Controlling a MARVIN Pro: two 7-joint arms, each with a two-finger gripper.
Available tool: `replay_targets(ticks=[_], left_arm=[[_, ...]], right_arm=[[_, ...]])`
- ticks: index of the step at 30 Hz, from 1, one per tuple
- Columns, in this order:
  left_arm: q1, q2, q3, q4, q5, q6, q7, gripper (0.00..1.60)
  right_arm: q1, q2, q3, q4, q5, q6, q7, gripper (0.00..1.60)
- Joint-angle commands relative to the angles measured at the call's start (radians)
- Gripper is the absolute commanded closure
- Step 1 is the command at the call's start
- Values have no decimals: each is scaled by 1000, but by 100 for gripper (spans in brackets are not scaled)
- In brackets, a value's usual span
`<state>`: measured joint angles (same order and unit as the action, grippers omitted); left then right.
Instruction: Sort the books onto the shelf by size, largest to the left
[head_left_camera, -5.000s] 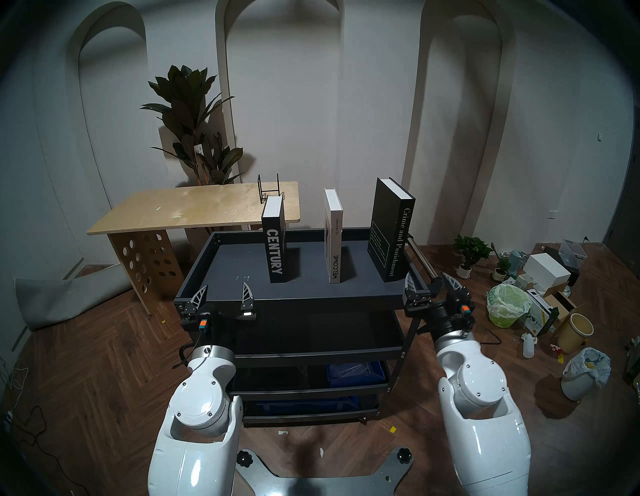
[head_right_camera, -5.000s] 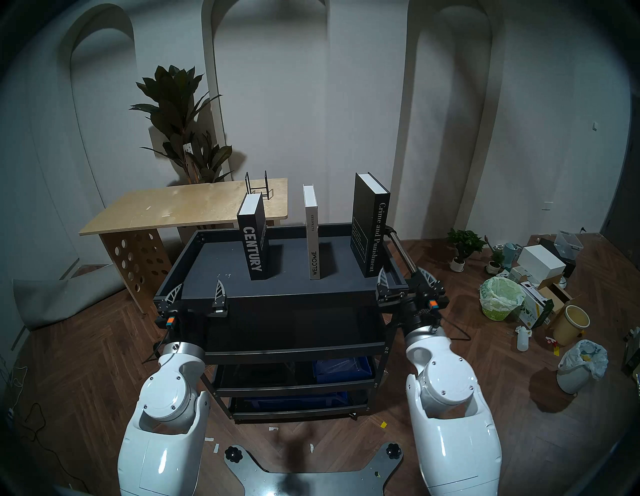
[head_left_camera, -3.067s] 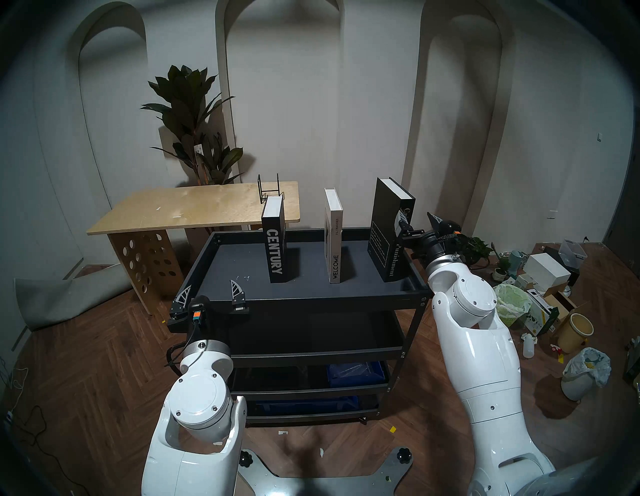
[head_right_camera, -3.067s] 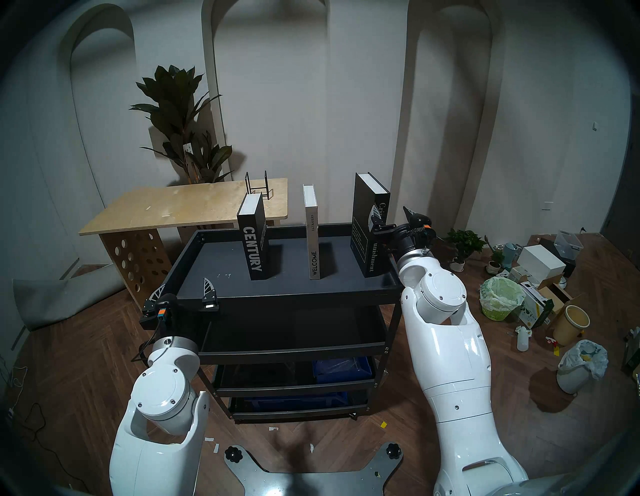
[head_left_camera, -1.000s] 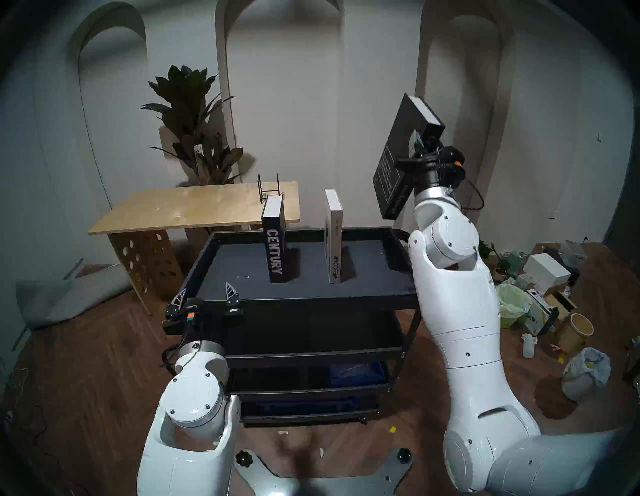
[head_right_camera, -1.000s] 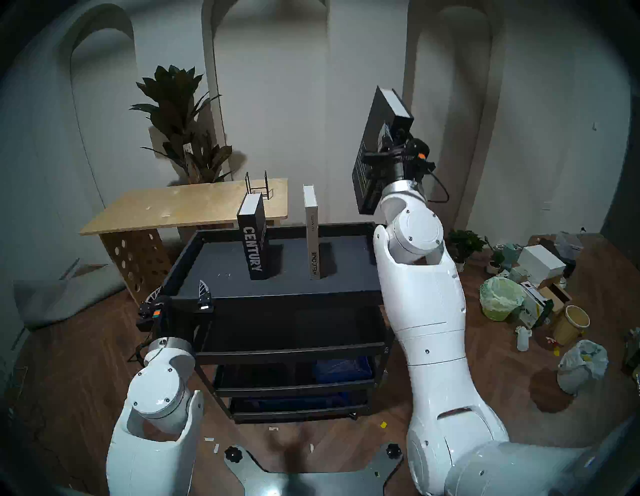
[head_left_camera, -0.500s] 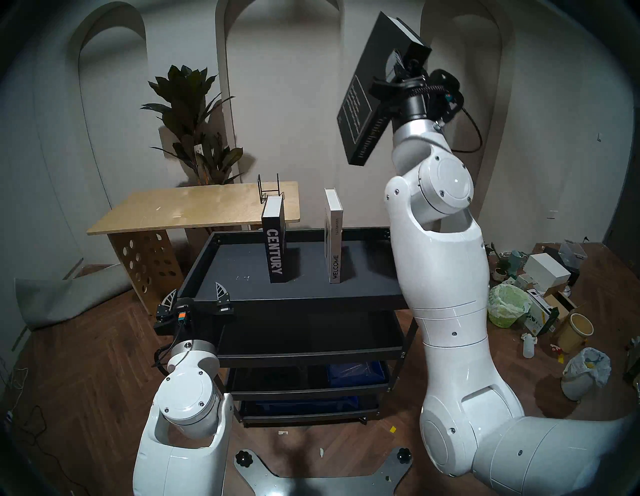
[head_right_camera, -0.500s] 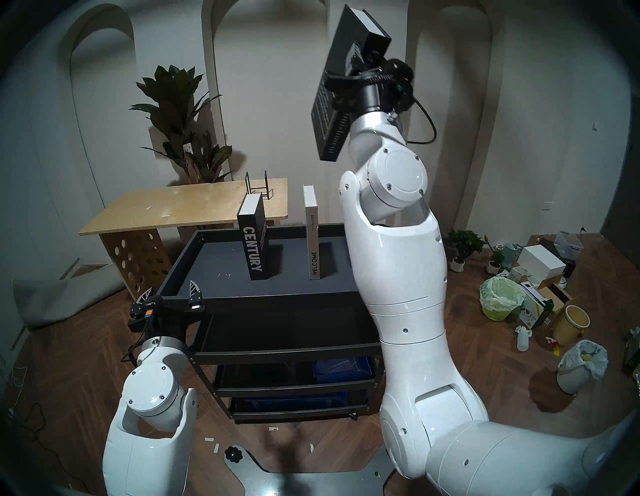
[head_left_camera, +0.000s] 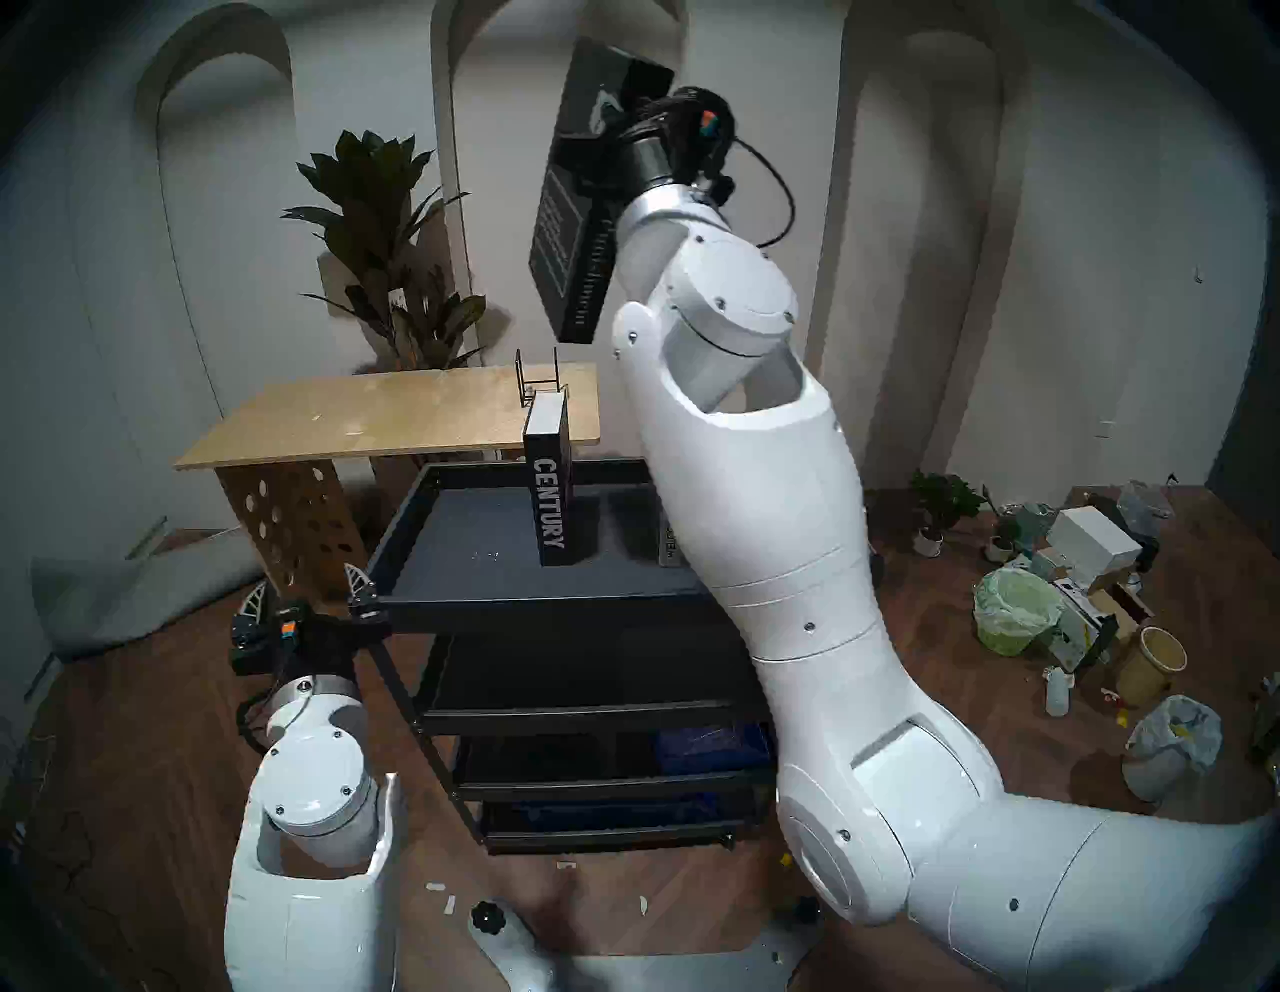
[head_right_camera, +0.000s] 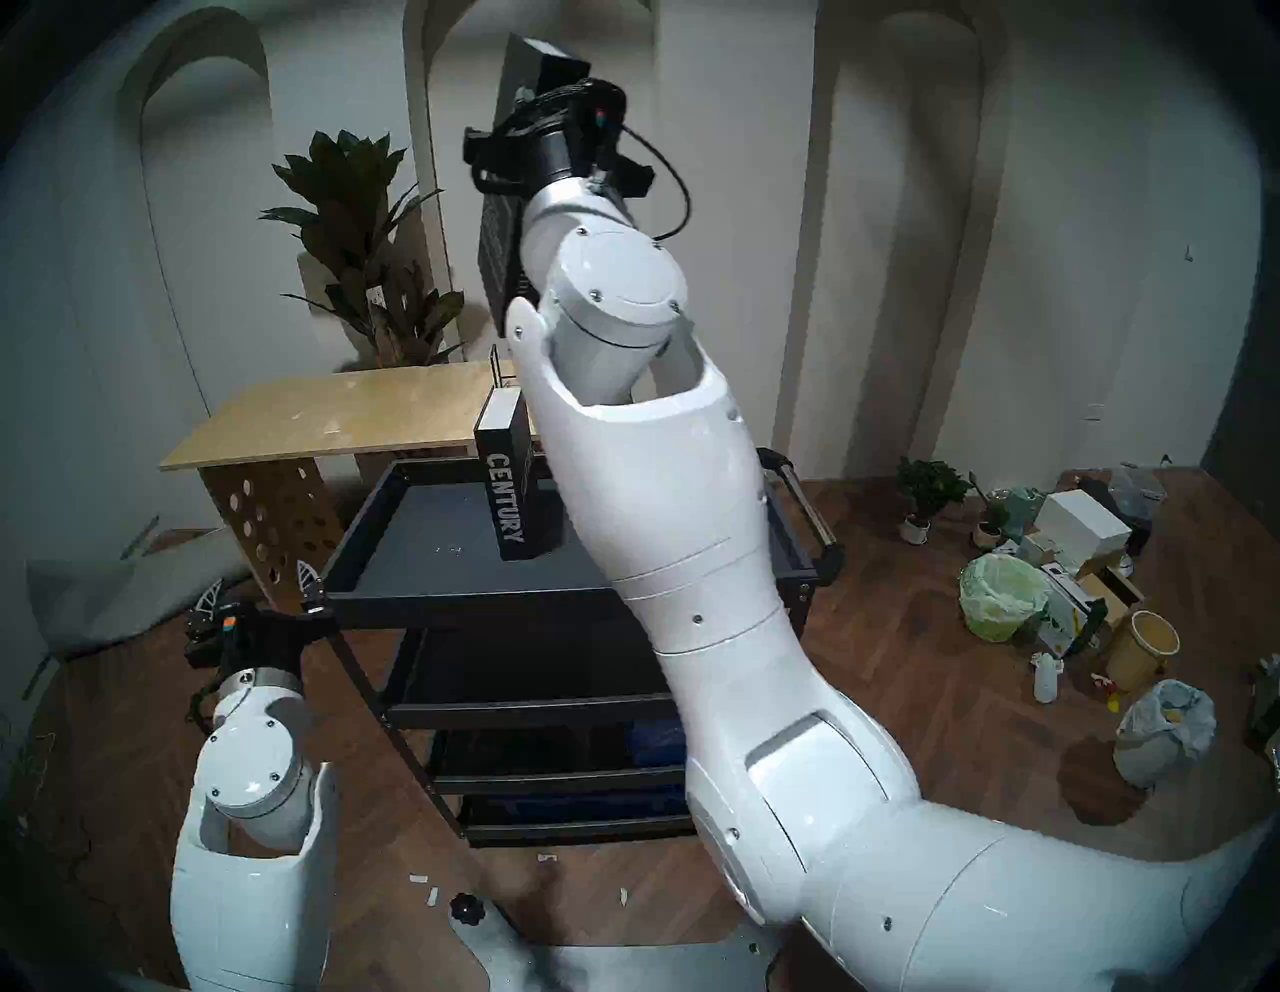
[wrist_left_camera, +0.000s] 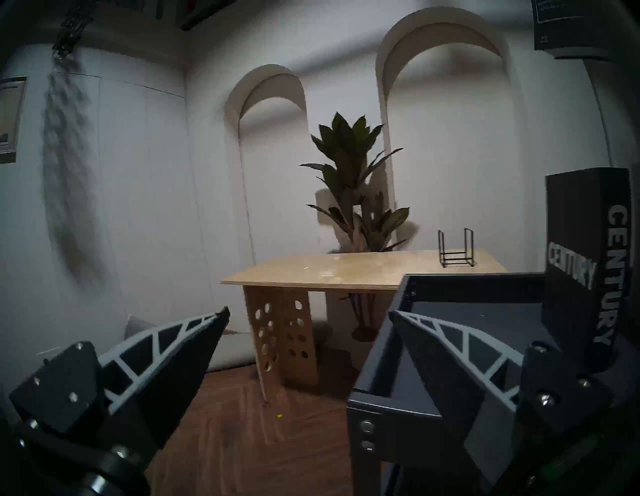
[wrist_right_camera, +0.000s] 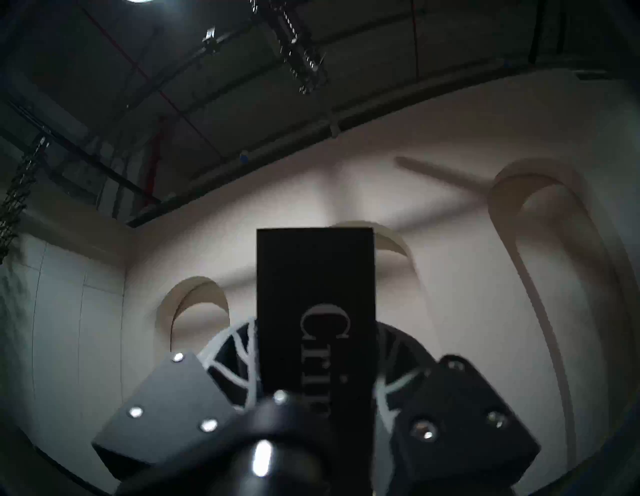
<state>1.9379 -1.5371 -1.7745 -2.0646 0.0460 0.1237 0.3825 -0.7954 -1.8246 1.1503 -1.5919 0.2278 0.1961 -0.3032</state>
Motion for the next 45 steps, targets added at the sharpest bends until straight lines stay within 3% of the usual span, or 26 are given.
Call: replay_targets(ticks=[1, 6, 12, 27, 36, 45], left_arm=[[-30, 23, -88, 16, -10, -3, 23, 0], [-41, 32, -135, 46, -26, -4, 30, 0], [-56, 45, -178, 89, -53, -6, 35, 0], [-59, 68, -234, 165, -101, -7, 35, 0], [-56, 81, -256, 208, -124, -3, 22, 0], [-59, 92, -268, 248, -142, -1, 4, 0]], right_arm=[[111, -111, -57, 124, 7, 23, -58, 160], [160, -163, -95, 246, 22, 27, -102, 160], [201, -183, -171, 370, 29, -2, -152, 160], [159, -183, -408, 588, -2, -146, -249, 160], [133, -183, -474, 711, 1, -230, -300, 160], [135, -183, -496, 783, 17, -291, -327, 160]])
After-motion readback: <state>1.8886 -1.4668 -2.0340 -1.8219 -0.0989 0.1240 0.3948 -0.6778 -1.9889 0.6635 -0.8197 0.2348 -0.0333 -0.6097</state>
